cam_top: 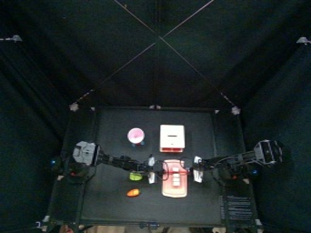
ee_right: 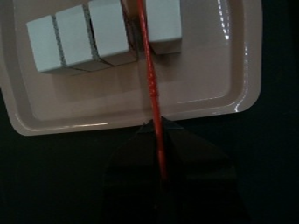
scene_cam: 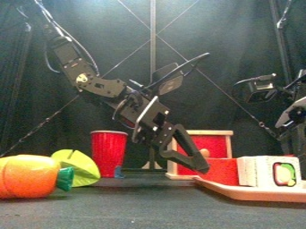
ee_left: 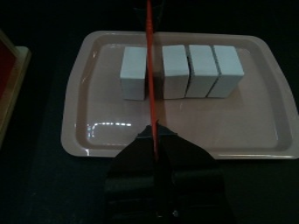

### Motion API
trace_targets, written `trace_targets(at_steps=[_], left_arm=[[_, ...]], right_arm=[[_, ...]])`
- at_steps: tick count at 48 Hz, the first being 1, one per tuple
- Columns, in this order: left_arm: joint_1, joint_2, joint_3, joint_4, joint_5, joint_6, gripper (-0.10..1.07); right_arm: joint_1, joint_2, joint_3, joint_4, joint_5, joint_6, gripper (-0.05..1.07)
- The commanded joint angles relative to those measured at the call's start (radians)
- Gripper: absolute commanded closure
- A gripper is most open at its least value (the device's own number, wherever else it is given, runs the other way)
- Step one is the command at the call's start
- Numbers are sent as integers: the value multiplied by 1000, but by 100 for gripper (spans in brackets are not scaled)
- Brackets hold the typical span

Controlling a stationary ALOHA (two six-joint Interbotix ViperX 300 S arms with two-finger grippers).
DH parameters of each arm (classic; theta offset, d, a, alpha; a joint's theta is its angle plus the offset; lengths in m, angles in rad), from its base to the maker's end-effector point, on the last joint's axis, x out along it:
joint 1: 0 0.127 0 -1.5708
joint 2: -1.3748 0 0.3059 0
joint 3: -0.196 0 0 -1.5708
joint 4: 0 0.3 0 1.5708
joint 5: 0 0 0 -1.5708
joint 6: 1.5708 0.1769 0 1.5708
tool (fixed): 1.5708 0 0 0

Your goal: Cut sushi roll

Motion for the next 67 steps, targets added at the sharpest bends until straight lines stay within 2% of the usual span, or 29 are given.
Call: trace_targets(at_steps=[1, 20, 45, 55, 67], left_arm=[[-2, -11, -9, 0, 8, 0, 68], [2, -18, -14, -2, 8, -2, 68], [37, -29, -14, -2, 8, -2, 68], [40, -37, -11, 0, 8, 0, 68], [23, -75, -11, 2, 8, 2, 68]], right_arm=[[-3, 12, -6, 2, 2, 3, 63], [-25, -2, -18, -32, 2, 3, 63], [-103, -52, -18, -40, 0, 3, 63], [-95, -49, -17, -40, 2, 3, 63], [-69, -92, -26, -43, 2, 2, 63]])
